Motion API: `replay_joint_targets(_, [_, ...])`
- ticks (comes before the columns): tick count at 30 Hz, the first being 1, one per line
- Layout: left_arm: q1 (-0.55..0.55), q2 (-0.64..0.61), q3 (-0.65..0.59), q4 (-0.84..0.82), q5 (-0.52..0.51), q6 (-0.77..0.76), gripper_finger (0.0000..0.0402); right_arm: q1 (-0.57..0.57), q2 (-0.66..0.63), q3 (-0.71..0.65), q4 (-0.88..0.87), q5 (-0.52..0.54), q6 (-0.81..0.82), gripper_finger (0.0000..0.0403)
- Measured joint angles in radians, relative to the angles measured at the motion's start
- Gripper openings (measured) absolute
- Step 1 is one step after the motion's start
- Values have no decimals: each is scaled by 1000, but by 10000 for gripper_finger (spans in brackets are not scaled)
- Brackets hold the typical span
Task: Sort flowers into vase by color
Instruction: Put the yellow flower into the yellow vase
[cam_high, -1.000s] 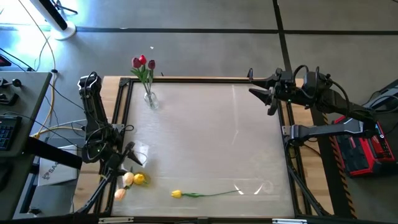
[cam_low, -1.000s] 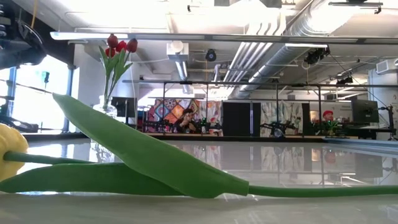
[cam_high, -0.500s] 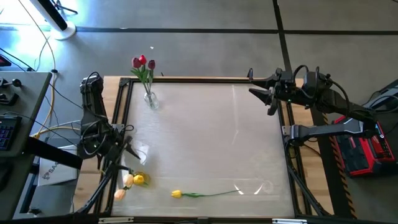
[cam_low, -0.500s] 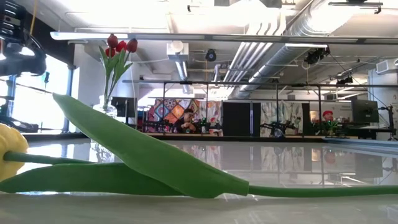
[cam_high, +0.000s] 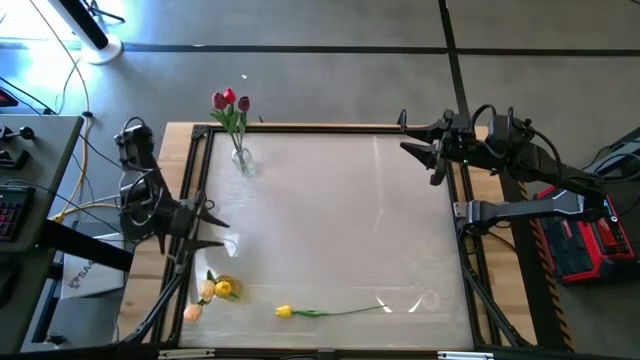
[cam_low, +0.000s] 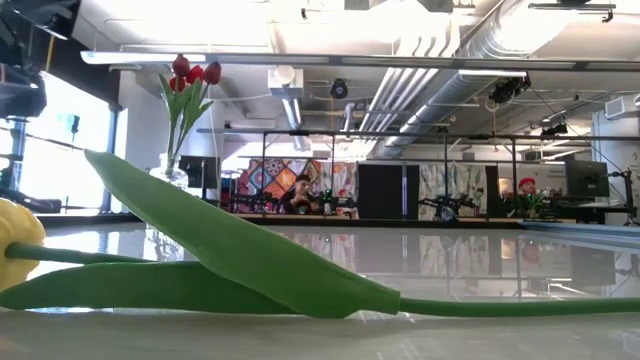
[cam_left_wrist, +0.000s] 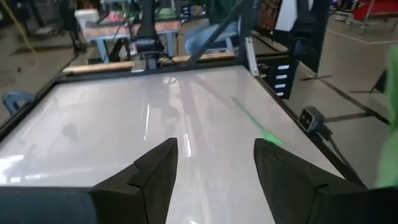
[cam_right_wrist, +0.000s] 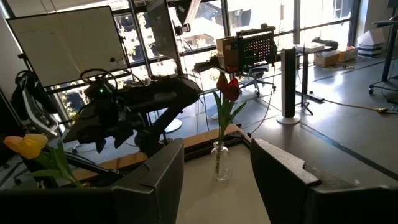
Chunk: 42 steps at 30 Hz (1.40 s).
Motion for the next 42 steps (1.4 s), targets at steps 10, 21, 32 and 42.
replay_joint_targets(10, [344, 82, 11, 39, 294, -77, 196, 0, 0, 0, 0, 0, 0, 174])
replay_joint_targets(21, [687, 365, 19, 303, 642, -106, 196, 0, 0, 0, 0, 0, 0, 174])
replay_joint_targets(32, [857, 762, 241, 340, 845, -79, 196, 0, 0, 0, 0, 0, 0, 174])
replay_joint_targets(42, [894, 931, 439, 345, 937, -64, 188, 0, 0, 0, 0, 0, 0, 174])
